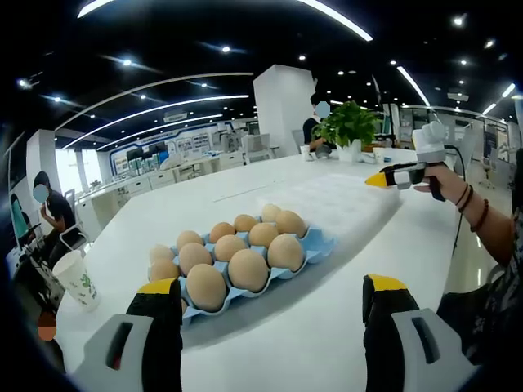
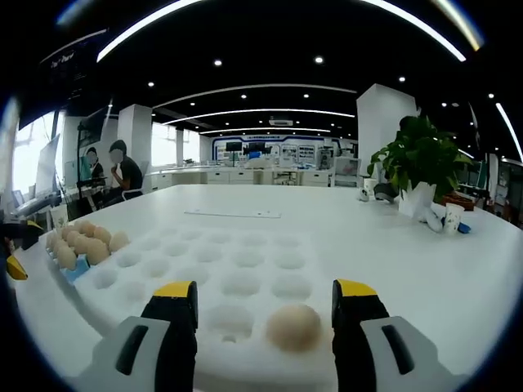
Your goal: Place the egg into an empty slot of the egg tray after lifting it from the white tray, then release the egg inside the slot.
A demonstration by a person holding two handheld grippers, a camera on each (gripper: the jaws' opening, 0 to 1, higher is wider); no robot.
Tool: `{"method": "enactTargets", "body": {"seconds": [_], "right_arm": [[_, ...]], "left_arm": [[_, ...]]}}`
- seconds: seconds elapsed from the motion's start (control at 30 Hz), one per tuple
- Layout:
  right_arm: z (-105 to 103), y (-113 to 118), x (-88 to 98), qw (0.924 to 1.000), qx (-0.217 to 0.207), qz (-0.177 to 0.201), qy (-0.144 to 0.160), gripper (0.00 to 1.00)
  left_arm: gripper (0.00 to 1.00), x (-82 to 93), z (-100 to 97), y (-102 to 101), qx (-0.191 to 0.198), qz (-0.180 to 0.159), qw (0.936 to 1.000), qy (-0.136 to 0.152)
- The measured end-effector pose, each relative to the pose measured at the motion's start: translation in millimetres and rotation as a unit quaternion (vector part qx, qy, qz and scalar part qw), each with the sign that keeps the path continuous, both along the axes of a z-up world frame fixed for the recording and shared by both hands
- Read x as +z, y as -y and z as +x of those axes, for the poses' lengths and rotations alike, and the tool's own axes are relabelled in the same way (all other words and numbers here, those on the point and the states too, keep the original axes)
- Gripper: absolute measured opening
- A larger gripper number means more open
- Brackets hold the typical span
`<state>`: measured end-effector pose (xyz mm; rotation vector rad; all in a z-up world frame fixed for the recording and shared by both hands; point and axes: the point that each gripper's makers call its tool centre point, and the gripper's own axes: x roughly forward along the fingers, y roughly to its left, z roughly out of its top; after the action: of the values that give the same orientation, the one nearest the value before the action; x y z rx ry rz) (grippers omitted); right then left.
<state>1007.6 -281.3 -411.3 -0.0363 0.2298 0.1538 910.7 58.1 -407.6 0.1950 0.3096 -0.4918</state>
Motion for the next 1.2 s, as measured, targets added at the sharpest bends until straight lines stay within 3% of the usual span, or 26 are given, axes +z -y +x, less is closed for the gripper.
{"method": "enactTargets", "body": {"seconds": [0.4, 0.57, 1.2], "right_arm": [[3.5, 15.3, -13.5, 0.9992, -0.018, 0.028, -0.024, 0.59], [6.4, 30.8, -15.9, 0.9983, -0.047, 0.016, -0.029, 0.39], [15.2, 31.5, -15.9, 0.9980, -0.044, -0.007, -0.045, 0.38]], "left_arm": [[0.93, 1.1, 1.2, 0.8, 0.000, 0.001, 1.0000, -0.001], [0.93, -0.2, 3.5, 2.3, -0.003, 0.002, 1.0000, -0.002], [0.92, -3.6, 10.2, 1.2, -0.004, 0.004, 1.0000, -0.008]]}}
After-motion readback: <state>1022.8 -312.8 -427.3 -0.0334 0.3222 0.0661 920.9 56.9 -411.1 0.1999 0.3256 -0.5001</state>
